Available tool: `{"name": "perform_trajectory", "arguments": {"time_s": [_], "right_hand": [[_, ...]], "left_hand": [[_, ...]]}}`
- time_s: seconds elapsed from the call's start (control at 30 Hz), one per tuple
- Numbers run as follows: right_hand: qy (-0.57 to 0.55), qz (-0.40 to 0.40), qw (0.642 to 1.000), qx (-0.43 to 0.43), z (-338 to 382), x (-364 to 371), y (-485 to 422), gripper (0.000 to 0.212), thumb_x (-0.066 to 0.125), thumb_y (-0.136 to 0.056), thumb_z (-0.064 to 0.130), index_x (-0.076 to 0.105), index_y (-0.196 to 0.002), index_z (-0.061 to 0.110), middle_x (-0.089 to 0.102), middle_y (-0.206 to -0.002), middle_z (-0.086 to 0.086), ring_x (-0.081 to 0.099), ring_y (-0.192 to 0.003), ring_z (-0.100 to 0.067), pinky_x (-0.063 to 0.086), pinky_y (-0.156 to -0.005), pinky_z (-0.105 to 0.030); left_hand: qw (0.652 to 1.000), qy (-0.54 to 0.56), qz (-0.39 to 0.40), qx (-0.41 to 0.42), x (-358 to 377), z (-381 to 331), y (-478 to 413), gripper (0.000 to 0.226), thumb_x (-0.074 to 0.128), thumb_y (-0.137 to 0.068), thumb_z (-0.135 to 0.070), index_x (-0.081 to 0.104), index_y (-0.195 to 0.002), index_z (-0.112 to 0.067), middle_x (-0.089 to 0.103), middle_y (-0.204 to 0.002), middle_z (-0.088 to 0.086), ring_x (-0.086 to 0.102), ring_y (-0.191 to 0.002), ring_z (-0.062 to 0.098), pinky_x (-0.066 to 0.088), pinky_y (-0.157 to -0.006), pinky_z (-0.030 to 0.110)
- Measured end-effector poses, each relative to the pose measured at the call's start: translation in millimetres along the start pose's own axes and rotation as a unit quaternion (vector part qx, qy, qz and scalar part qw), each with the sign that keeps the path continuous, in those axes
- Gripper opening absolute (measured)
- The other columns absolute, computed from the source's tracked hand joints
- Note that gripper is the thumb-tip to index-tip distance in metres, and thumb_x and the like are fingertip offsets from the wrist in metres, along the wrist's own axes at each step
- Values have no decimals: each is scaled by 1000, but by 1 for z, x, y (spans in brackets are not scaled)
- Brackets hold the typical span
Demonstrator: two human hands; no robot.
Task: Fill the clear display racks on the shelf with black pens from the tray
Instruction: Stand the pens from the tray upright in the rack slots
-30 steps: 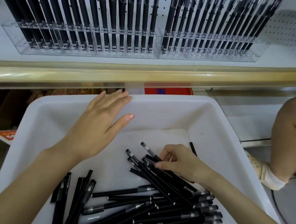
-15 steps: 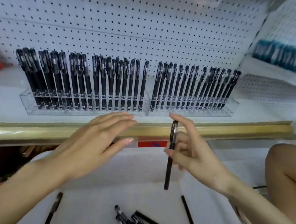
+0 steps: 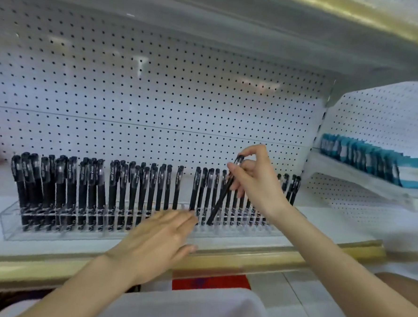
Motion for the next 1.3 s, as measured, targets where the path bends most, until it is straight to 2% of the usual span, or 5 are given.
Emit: {"name": "perform_trajectory", "arguments": {"time_s": [0.07, 0.17, 0.53, 0.87, 1.3], "right_hand": [[6, -14, 1000, 5, -8, 2, -11, 18, 55, -97, 15, 38, -104, 15, 62, -68, -7, 56, -47, -10, 46, -49, -21], [7, -28, 1000, 8, -14, 8, -25, 19, 55, -96, 15, 39, -105, 14, 64, -77, -9, 58, -49, -7, 48, -49, -23], [4, -23, 999, 30, -28, 26, -35, 13, 59, -95, 15, 50, -98, 6, 65, -83, -13, 58, -47, -3, 49, -48, -17], [5, 17, 999, 41, -21, 31, -39, 21, 68, -89, 19, 65, -92, -1, 56, -77, 0, 58, -65, -13, 52, -54, -20], [67, 62, 996, -11, -2, 47, -37, 18, 63, -91, 10, 66, -98, -7, 66, -84, -15, 62, -58, -4, 53, -60, -14]], "left_hand": [[1000, 10, 6, 8, 13, 0, -3, 74, 8, -90, -64, 14, -150, -20, 5, -154, -1, 18, -145, 15, 6, -114, 39], [999, 25, 36, 6, 19, 0, -3, 83, 8, -84, -71, -11, -150, -23, -17, -155, -4, -9, -147, 13, -10, -115, 34], [982, 131, 131, -37, 18, 5, -8, 92, 53, -85, -64, 2, -153, -28, -5, -160, -13, -1, -147, 9, 1, -118, 29], [970, 193, 130, -66, 7, 9, -5, 59, 59, -85, -55, 35, -134, -31, 37, -146, -12, 41, -125, 10, 36, -100, 29], [970, 173, 147, -86, 6, 14, -8, 59, 60, -84, -56, 36, -133, -33, 36, -149, -9, 44, -126, 15, 40, -102, 35]]}}
Point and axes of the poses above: each hand's wrist, its own y-axis away from the middle knuckle, its own x-axis out of the palm, z = x × y, the point moved 10 cm from there along -y, towards the middle knuckle
